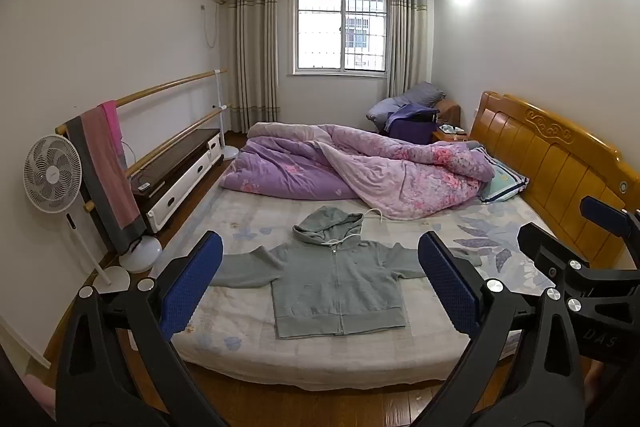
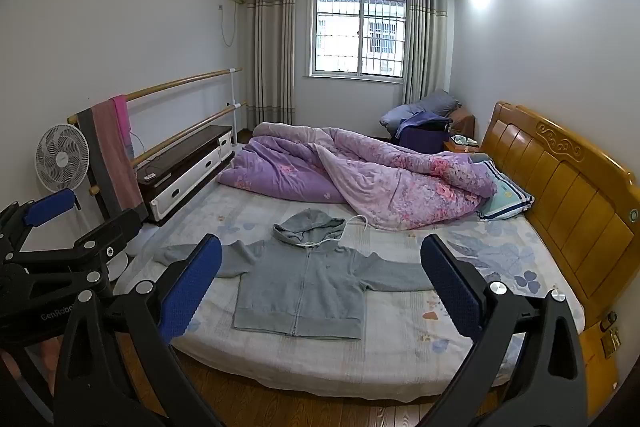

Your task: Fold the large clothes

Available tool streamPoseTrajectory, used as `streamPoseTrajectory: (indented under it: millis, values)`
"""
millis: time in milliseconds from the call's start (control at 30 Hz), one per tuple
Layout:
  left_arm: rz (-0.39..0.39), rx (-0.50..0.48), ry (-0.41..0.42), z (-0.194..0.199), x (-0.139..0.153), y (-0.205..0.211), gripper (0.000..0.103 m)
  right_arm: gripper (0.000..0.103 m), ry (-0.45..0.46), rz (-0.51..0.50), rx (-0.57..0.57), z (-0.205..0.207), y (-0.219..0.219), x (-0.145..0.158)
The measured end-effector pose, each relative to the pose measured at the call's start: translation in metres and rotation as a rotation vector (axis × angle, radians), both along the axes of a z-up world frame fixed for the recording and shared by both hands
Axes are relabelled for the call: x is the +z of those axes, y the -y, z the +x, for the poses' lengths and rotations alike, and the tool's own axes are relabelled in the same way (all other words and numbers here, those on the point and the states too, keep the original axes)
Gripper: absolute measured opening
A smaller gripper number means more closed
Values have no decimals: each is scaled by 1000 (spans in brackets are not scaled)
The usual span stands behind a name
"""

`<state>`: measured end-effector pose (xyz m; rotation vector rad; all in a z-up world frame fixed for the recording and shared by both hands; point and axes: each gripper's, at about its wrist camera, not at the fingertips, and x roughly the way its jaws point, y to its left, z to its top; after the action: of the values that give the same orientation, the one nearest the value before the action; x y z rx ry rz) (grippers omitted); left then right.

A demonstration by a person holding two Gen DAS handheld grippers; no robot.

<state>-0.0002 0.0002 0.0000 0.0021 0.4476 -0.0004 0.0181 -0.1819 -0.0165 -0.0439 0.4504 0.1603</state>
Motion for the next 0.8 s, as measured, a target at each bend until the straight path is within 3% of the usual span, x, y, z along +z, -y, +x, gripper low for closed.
streamPoseTrajectory:
  millis: [800]
  values:
    - [11,-2,-5,-3,1,1,98,96,-22,23,0,-1,5,-6]
